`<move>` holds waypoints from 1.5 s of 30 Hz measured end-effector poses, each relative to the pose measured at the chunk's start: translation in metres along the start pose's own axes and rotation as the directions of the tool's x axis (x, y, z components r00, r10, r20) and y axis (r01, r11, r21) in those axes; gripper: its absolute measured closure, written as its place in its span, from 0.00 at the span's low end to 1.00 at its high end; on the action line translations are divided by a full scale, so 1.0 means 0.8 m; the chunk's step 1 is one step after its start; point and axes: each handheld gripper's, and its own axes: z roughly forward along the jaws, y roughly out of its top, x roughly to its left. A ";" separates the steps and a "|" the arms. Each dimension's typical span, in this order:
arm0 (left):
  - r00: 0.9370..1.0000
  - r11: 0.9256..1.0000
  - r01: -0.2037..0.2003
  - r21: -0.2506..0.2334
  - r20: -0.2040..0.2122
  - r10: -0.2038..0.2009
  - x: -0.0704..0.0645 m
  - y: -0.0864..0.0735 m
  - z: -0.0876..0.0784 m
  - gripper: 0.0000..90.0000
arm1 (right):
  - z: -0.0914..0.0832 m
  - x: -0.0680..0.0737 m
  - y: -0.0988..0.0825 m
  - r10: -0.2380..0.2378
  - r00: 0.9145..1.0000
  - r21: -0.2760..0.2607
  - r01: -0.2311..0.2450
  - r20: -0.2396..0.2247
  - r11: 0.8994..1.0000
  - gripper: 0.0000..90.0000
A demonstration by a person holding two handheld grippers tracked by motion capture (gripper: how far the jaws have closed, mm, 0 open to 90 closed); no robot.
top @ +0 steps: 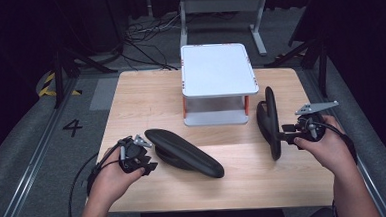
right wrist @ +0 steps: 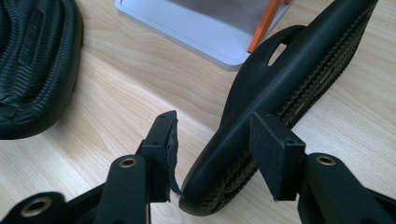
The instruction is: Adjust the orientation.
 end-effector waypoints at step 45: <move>0.996 0.993 -0.061 -0.104 0.063 0.068 -0.030 0.066 0.059 0.65 | -0.006 0.017 -0.020 -0.015 0.999 0.022 0.015 0.031 1.000 0.58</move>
